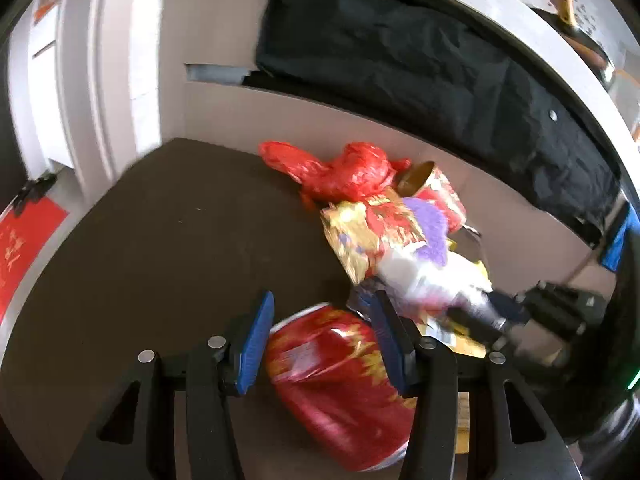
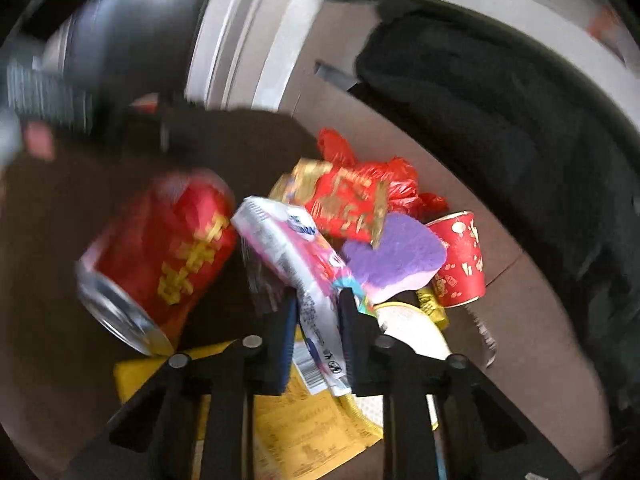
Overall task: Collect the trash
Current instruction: 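Grasp the white-and-pink snack bag with the right tool, then carry the snack bag with the right tool into the blue bin and release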
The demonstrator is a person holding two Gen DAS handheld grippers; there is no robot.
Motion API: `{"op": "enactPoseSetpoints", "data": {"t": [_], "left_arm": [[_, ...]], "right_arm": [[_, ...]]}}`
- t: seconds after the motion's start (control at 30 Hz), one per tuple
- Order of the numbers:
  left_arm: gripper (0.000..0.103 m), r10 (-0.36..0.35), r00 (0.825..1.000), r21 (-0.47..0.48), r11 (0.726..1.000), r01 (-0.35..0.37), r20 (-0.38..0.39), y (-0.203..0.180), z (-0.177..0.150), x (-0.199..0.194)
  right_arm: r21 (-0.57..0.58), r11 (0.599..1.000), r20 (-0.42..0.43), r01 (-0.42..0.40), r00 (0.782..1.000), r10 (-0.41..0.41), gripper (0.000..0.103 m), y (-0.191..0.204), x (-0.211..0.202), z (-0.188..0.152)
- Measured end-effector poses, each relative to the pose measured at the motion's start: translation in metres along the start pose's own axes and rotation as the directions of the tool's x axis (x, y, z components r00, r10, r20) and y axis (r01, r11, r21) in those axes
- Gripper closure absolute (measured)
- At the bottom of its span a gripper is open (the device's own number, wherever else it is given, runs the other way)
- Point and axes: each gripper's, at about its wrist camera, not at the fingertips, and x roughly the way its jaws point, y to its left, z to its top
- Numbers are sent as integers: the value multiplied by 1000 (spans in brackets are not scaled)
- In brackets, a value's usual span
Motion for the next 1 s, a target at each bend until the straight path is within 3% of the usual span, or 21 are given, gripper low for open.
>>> {"op": "enactPoseSetpoints", "data": {"t": [0.1,0.27,0.4,0.6,0.7,0.73,0.77,0.9,0.93,1.0], "left_arm": [[52,-13,1000,4,1000,13,-4,-8,-4,-1],[52,-84,996,-36,996,83,-35,-23,7,6],[52,-155,979,-183,974,130,-134,-16,30,35],[52,-180,971,-387,916,108,-156,9,47,81],[60,-214,963,-453,883,120,-163,14,49,101],[74,-210,966,-457,881,121,-150,14,50,102],[79,-203,970,-450,884,124,-133,11,52,100],[86,-187,981,-370,916,154,-55,-8,62,83],[95,-181,982,-353,923,154,-45,-11,65,80],[96,-167,986,-312,938,154,-14,-20,70,63]], "right_arm": [[163,981,26,-102,995,99,89,-29,-20,6],[367,900,83,-235,972,219,89,-73,-53,-1],[406,883,104,-236,972,212,89,-86,-70,-16],[451,867,116,-213,977,180,89,-106,-69,-41],[461,868,106,-186,982,154,89,-114,-62,-46],[455,874,105,-173,985,141,89,-115,-61,-46],[450,878,104,-166,986,133,89,-115,-61,-47],[458,876,93,-151,988,122,89,-118,-58,-54],[470,870,93,-151,988,121,89,-119,-58,-56],[492,857,93,-155,988,126,89,-121,-58,-58]]}}
